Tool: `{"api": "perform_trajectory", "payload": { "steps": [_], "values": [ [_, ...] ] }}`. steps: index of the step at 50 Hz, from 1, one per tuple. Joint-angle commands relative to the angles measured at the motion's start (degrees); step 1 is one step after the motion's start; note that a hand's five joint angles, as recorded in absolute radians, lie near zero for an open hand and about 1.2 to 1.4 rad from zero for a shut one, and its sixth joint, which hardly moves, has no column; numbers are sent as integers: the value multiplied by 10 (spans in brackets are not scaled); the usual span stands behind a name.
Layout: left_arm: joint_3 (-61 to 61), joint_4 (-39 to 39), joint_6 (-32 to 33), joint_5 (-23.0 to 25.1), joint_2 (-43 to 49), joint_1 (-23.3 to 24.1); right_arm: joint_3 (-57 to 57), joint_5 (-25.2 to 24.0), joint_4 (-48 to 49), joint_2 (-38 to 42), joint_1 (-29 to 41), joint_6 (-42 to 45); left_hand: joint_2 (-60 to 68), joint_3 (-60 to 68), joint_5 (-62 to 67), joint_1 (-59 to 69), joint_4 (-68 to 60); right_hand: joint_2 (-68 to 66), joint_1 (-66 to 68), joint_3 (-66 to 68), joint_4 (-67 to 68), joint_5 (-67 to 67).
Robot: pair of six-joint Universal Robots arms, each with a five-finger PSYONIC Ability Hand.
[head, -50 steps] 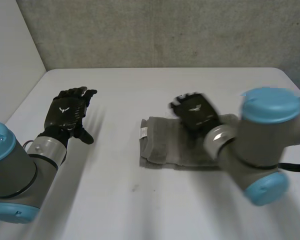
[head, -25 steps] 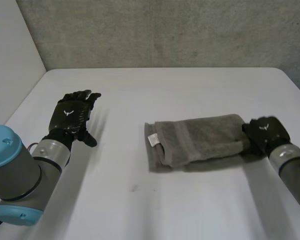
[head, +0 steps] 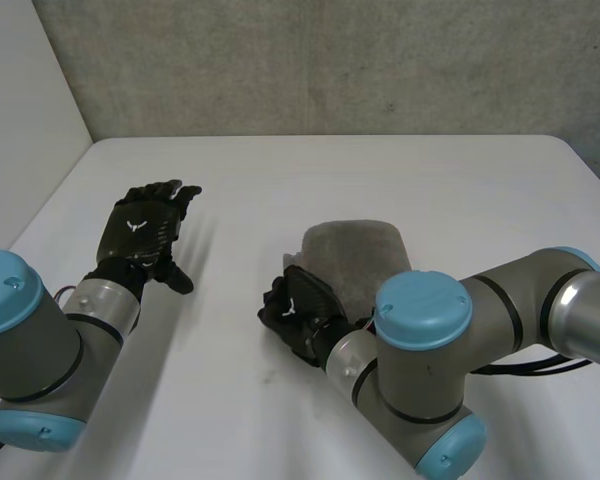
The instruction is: Fold the towel.
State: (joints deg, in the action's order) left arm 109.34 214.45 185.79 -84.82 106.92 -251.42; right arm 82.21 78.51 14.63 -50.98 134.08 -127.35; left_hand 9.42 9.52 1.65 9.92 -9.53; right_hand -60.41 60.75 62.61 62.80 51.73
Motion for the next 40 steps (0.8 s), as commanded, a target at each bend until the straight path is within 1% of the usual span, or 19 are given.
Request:
{"api": "perform_trajectory", "payload": {
  "steps": [1,4,5,6,8,9,10,13,14,15,16,18,19,21,24,26,31,37,40],
  "values": [
    [-1,0,3,0,0,5,22,51,0,-61,-17,-62,6,5,-16,1,-5,504,-507,-526,-528,-517],
    [-11,-7,2,-3,-3,20,43,70,6,-94,-51,-131,6,5,-16,1,-5,504,-507,-526,-528,-517],
    [-11,-7,2,-3,-3,20,53,70,4,-108,-73,-167,6,5,-16,1,-5,504,-507,-526,-528,-517],
    [-18,-9,0,-3,-6,29,53,70,4,-108,-73,-167,8,7,-14,3,-7,504,-507,-526,-528,-517],
    [-30,-14,-1,-4,-7,40,73,71,1,-147,-106,-234,13,12,-9,8,-12,504,-507,-526,-528,-517],
    [-44,-26,-1,-9,-7,56,73,71,1,-147,-106,-235,20,19,-3,15,-19,504,-507,-526,-528,-517],
    [-44,-26,-1,-9,-7,56,78,72,-2,-165,-120,-267,20,19,-3,15,-19,504,-507,-526,-528,-517],
    [-111,-104,-4,-42,3,110,82,70,-8,-188,-152,-322,20,19,-3,15,-19,504,-507,-526,-528,-517],
    [-111,-105,-4,-42,3,110,82,65,-18,-192,-168,-344,20,19,-3,15,-19,504,-507,-526,-528,-517],
    [-139,-130,-13,-53,12,126,82,65,-18,-192,-168,-345,20,19,-3,15,-19,504,-507,-526,-528,-517],
    [-139,-130,-13,-54,12,126,79,57,-33,-194,-181,-361,20,19,-3,15,-19,504,-507,-526,-528,-517],
    [-204,-176,-49,-70,48,162,75,47,-52,-195,-195,-376,20,19,-3,15,-19,504,-507,-526,-528,-517],
    [-205,-176,-49,-70,48,162,71,38,-71,-195,-207,-387,20,19,-3,15,-19,504,-507,-526,-528,-517],
    [-274,-218,-94,-80,87,191,66,26,-86,-194,-220,-395,20,19,-3,15,-19,504,-507,-526,-528,-517],
    [-309,-239,-112,-83,113,201,53,9,-110,-185,-239,-409,20,19,-3,15,-19,504,-507,-526,-528,-517],
    [-378,-278,-145,-83,162,217,49,2,-119,-175,-242,-418,20,19,-3,15,-19,504,-507,-526,-528,-517],
    [-469,-318,-173,-83,233,234,39,-3,-125,-143,-252,-430,21,20,-1,16,-20,504,-507,-526,-528,-517],
    [-554,-334,-176,-85,311,237,23,-5,-125,-108,-253,-428,35,34,13,30,-34,504,-507,-526,-528,-517],
    [-565,-337,-175,-86,326,237,12,-7,-125,-88,-252,-427,38,37,16,33,-37,504,-507,-526,-528,-517]
  ]
}}
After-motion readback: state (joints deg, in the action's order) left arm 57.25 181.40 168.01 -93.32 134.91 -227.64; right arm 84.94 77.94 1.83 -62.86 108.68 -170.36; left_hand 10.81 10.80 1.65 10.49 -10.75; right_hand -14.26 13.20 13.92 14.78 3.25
